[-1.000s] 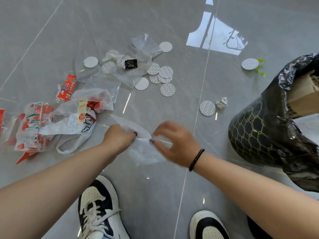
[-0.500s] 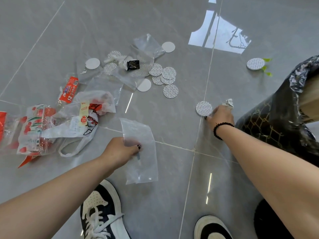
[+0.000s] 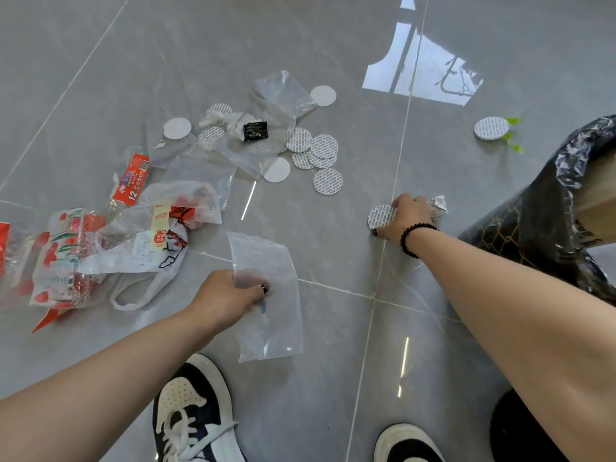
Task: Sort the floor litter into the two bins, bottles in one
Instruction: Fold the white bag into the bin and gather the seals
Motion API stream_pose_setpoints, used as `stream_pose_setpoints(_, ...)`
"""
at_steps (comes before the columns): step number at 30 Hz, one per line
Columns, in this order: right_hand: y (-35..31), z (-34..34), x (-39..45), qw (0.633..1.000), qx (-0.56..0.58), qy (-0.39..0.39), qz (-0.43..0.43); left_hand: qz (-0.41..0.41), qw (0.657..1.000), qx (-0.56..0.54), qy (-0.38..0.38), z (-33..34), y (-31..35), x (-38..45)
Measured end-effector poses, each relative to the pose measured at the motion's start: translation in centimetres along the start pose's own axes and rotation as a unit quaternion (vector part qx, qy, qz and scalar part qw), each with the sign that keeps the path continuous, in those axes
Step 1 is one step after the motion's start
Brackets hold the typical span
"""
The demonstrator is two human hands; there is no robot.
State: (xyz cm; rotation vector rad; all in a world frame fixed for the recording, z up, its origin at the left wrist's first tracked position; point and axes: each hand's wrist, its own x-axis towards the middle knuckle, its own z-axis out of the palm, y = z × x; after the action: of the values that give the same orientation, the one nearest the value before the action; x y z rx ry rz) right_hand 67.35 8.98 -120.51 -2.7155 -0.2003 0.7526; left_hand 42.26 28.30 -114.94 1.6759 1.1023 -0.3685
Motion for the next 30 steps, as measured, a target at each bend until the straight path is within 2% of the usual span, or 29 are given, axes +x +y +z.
stream_pose_setpoints(4, 0.4, 0.0, -0.6, 0.998, 0.04, 0.02, -0.044, 0.011, 1.0, 0.001, 0.001, 0.1, 0.4, 0.2)
stream_pose_setpoints(7, 2.4, 1.0, -2.3, 0.989, 0.078, 0.089, -0.087, 0.011, 1.0, 0.005, 0.003, 0.1, 0.6, 0.5)
stream_pose_setpoints(11, 4.4, 0.8, -2.6, 0.975, 0.079, 0.203, -0.046, 0.002, 1.0, 0.012, -0.001, -0.3, 0.3, 0.8)
stream_pose_setpoints(13, 4.5, -0.3, -1.3, 0.974, 0.075, 0.215, -0.019, -0.001, 1.0, 0.012, 0.003, -0.5, 0.3, 0.8)
stream_pose_setpoints(19, 4.3, -1.8, 0.7, 0.992, 0.055, 0.106, -0.042, 0.001, 1.0, 0.022, -0.004, -0.1, 0.9, 0.4)
stream_pose_setpoints(21, 3.9, -1.5, 0.0, 0.995, 0.026, 0.088, -0.031, 0.005, 1.0, 0.021, -0.003, 0.1, 1.4, 0.2)
stream_pose_setpoints(27, 1.4, 0.0, -4.9, 0.997, 0.032, 0.036, -0.054, 0.025, 0.999, -0.01, -0.02, 1.0, 3.9, -0.2)
stream_pose_setpoints(30, -0.9, -0.5, -7.1, 0.995, 0.079, 0.018, -0.051, 0.026, 0.999, -0.019, -0.024, 2.0, 4.6, -0.7)
